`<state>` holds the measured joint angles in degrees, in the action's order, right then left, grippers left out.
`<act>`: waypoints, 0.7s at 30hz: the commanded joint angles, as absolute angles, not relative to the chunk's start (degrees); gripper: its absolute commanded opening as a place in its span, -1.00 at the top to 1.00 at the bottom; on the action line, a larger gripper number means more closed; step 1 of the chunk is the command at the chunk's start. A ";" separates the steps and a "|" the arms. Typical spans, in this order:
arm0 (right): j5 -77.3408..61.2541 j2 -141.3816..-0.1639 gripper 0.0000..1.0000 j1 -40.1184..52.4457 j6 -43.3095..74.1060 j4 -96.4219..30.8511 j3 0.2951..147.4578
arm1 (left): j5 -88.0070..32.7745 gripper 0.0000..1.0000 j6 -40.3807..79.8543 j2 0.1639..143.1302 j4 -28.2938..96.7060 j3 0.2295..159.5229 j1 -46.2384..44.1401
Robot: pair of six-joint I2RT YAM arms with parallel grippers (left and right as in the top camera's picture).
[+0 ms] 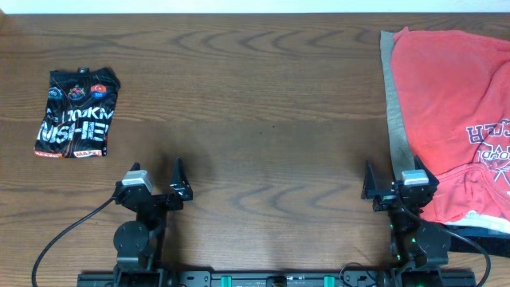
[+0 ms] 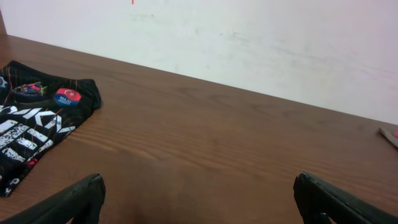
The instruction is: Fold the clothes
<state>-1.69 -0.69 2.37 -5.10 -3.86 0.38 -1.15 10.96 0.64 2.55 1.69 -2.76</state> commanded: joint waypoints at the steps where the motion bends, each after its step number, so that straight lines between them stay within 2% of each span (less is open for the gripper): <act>1: -1.96 -0.49 -0.99 2.11 -5.87 -4.08 0.32 | -0.97 -0.95 11.42 0.23 3.97 0.27 -2.57; 13: -3.46 -0.49 -0.98 2.11 -0.82 -2.76 0.38 | -3.53 -0.96 11.44 1.26 4.25 1.50 -2.59; 21: -3.01 -2.79 -0.99 2.09 -0.89 -7.18 5.15 | -4.60 -0.96 11.44 10.81 7.86 10.24 -2.59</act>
